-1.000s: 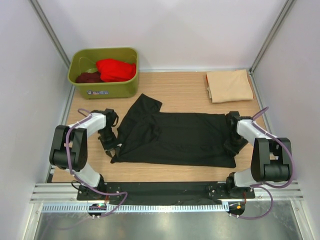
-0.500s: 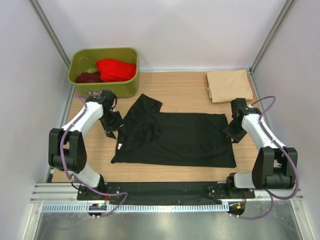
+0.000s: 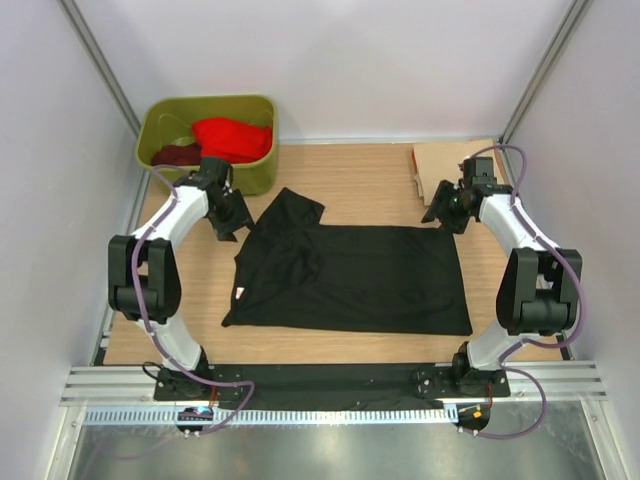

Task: Fold and stack the t-shirts
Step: Fold the tshirt

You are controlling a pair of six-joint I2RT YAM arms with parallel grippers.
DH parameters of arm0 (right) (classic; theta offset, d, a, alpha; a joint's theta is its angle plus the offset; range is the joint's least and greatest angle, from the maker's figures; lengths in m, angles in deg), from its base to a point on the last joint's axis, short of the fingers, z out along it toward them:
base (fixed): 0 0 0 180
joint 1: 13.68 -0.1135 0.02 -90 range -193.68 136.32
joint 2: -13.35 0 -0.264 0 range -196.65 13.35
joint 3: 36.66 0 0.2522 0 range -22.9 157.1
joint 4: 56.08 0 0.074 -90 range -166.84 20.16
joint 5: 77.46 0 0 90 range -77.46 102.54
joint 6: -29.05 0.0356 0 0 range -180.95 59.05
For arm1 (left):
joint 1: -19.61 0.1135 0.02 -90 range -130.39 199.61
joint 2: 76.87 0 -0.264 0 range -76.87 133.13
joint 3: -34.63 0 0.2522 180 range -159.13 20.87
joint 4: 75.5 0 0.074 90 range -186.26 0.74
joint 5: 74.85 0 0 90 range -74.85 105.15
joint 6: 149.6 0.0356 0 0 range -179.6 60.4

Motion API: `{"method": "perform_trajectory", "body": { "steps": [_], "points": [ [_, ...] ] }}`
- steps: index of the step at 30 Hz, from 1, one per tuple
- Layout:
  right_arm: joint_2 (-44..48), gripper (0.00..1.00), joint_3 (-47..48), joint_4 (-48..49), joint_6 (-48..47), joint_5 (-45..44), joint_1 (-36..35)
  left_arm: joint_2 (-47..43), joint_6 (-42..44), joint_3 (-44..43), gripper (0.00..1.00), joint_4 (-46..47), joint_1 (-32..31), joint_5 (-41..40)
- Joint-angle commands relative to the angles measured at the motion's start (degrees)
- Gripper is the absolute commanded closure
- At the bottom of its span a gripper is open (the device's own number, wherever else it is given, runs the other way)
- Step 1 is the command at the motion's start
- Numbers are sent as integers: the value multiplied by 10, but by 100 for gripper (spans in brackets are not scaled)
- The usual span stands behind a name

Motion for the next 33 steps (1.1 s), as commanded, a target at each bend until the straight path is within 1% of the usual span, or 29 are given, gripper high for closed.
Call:
{"method": "perform_trajectory", "body": {
  "steps": [1, 2, 3, 4, 5, 6, 7, 8, 9, 10, 11, 12, 13, 14, 16, 18, 19, 20, 22, 23, 24, 27, 30, 33],
  "points": [
    [-15, 43, 37, 53, -47, 95, 2, -13, 4, -17, 45, 105, 18, 5],
    [-16, 42, 36, 66, -44, 96, 2, -14, 1, -7, 45, 149, 20, 1],
    [-20, 42, 31, 75, -34, 101, 2, -18, -5, 12, 46, 170, 21, 0],
    [-23, 42, 30, 100, -28, 128, 2, -29, -25, 24, 47, 191, 23, -3],
    [-28, 42, 30, 113, -22, 143, -3, -41, -42, 39, 48, 233, 24, 0],
    [-36, 42, 43, 124, -9, 154, -18, -53, -55, 70, 48, 258, 25, 9],
    [-54, 41, 58, 128, -5, 155, -25, -78, -66, 83, 48, 278, 25, 18],
    [-69, 41, 77, 120, 1, 110, -49, -90, -87, 93, 48, 301, 25, 26],
    [-86, 41, 128, 108, 16, 85, -79, -98, -94, 101, 48, 301, 25, 27],
    [-126, 41, 155, 90, 21, 55, -92, -120, -102, 112, 48, 298, 27, 24],
    [-147, 40, 207, 86, 29, 46, -105, -129, -116, 122, 48, 298, 27, 22],
    [-167, 41, 232, 81, 40, 40, -133, -143, -124, 132, 48, 297, 27, 18],
    [-214, 41, 259, 72, 43, 35, -145, -165, -132, 152, 48, 296, 29, 15],
    [-233, 41, 306, 69, 44, 29, -159, -177, -148, 158, 48, 286, 28, 9],
    [-289, 41, 349, 71, 49, 25, -196, -202, -162, 167, 47, 238, 31, -21],
    [-325, 41, 405, 82, 50, 18, -220, -214, -172, 173, 46, 220, 31, -31],
    [-341, 41, 424, 84, 57, 17, -237, -219, -177, 175, 46, 207, 31, -33],
    [-382, 41, 462, 85, 66, 17, -244, -228, -183, 185, 45, 210, 32, -30],
    [-420, 42, 495, 92, 82, 18, -254, -235, -196, 195, 45, 214, 34, -18],
    [-438, 43, 527, 91, 94, 19, -263, -238, -198, 200, 45, 212, 34, -13],
    [-470, 42, 540, 91, 97, 18, -267, -245, -199, 202, 46, 209, 36, -7],
    [-511, 42, 579, 107, 83, 9, -283, -260, -191, 207, 45, 191, 37, -4],
    [-523, 41, 582, 150, 48, 1, -297, -270, -184, 216, 45, 182, 37, 0],
    [-538, 41, 588, 187, 17, -21, -305, -280, -181, 232, 45, 192, 37, 6]
  ]
}}
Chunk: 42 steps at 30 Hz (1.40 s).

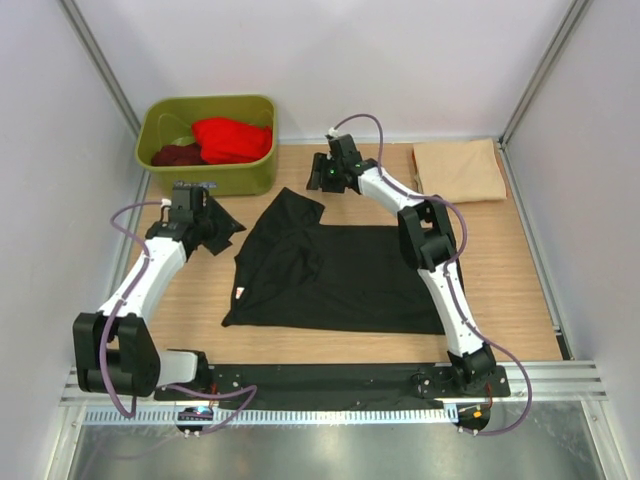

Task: Fold and stack the t-shirts
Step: Fold the tshirt

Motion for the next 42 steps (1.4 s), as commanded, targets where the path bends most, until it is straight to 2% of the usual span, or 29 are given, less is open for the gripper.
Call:
{"method": "perform_trajectory", "body": {
  "steps": [1, 10, 18, 21, 22, 26, 33, 42],
  "points": [
    [-18, 41, 25, 52, -45, -33, -9, -23, 6, 14, 45, 4, 5, 11],
    [-24, 46, -9, 67, -111, 10, -52, -32, 16, 24, 45, 3, 20, 25],
    [-32, 53, -14, 49, -128, -23, -64, -32, 23, 23, 44, 6, 45, 43],
    [-33, 64, -10, 52, -136, -34, -67, -31, 23, 24, 45, 7, 45, 50],
    [-33, 71, -5, 52, -137, -41, -67, -30, 23, 25, 44, 7, 63, 51],
    [-23, 99, 10, 45, -135, -72, -69, -26, 23, 27, 44, 10, 72, 57],
    [41, 99, 16, 53, -154, -64, -69, -11, -1, 16, 44, 11, 79, 73],
    [149, 99, -96, 83, -155, -50, -92, 30, 10, 15, 44, 26, 85, 64]
  ]
}}
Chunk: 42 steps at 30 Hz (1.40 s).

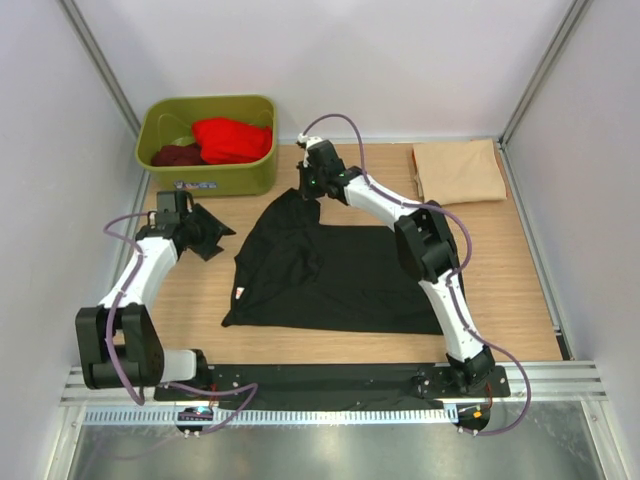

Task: Fold and stack the t-shirts
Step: Fold the tshirt

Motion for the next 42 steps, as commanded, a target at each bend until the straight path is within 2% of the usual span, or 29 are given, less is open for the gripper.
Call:
{"method": "perform_trajectory", "body": {
  "steps": [1, 3, 7, 10, 14, 19, 21, 24, 26, 29, 31, 35, 37, 42],
  "points": [
    [87, 99, -43, 34, -8, 5, -25, 30, 16, -12, 44, 25, 11, 8],
    [114, 99, -69, 23, -24, -22, -57, 55, 17, -24, 44, 16, 23, 18],
    [188, 99, -221, 53, -19, -66, -117, 68, 17, -44, 43, -9, 28, 36],
    [232, 99, -300, 59, -17, -106, -172, 65, 28, -51, 42, -35, 29, 37],
    [290, 99, -369, 55, -18, -170, -225, 66, 53, -45, 41, -68, 29, 51],
    [378, 64, -406, 13, 14, -206, -230, 71, 100, -39, 40, -76, 29, 86],
    [406, 59, -406, -2, 42, -183, -214, 82, 106, -52, 40, -72, 23, 106],
    [403, 59, -400, -20, 119, -127, -179, 105, 108, -81, 41, -69, -11, 130],
    [390, 59, -382, -39, 151, -119, -167, 123, 95, -90, 41, -69, -24, 151],
    [378, 59, -371, -73, 202, -99, -134, 154, 78, -112, 41, -66, -77, 160],
    [379, 60, -363, -99, 222, -117, -88, 173, 78, -138, 40, -73, -114, 162],
    [378, 61, -334, -205, 226, -133, 0, 205, 89, -182, 40, -164, -159, 100],
    [375, 62, -312, -238, 221, -143, 28, 205, 90, -178, 40, -172, -171, 76],
    [376, 62, -318, -270, 210, -141, 37, 236, 73, -186, 41, -163, -219, 40]
  ]
}}
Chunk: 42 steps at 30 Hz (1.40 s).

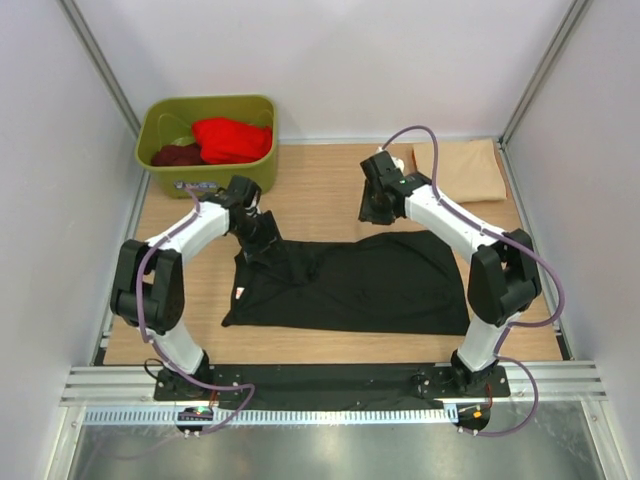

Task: Fold and stack the t-shirts
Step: Fold the tshirt

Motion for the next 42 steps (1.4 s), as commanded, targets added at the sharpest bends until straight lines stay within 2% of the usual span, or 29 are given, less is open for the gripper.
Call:
{"method": "perform_trajectory", "body": {
  "steps": [1, 6, 13, 19, 25, 28, 29, 36, 37, 40, 42],
  "points": [
    [14, 62, 1, -45, 6, -8, -17, 33, -15, -27, 41, -21, -27, -34],
    [26, 61, -18, -74, 25, -23, 61, 91, -20, -54, 41, -32, -46, -53],
    [-30, 58, 35, -134, 57, -60, 164, 120, -21, -58, 40, -28, -57, -53],
    [-66, 59, 67, -133, 69, -67, 203, 142, -25, -71, 40, -31, -73, -65],
    [-79, 59, 70, -128, 69, -55, 212, 145, -25, -93, 40, -57, -77, -101],
    [-79, 59, 59, -114, 62, -44, 212, 150, -21, -105, 44, -85, -77, -123],
    [-80, 59, 59, -113, 58, -43, 213, 145, -21, -105, 50, -88, -78, -128],
    [-107, 59, 70, -123, 63, -52, 233, 132, -17, -113, 75, -104, -77, -157],
    [-114, 59, 73, -128, 67, -57, 235, 133, -16, -115, 82, -107, -77, -159],
    [-127, 59, 91, -136, 80, -64, 244, 134, -14, -128, 92, -121, -78, -168],
    [-134, 58, 104, -138, 81, -67, 249, 128, -10, -134, 94, -130, -78, -177]
  ]
}}
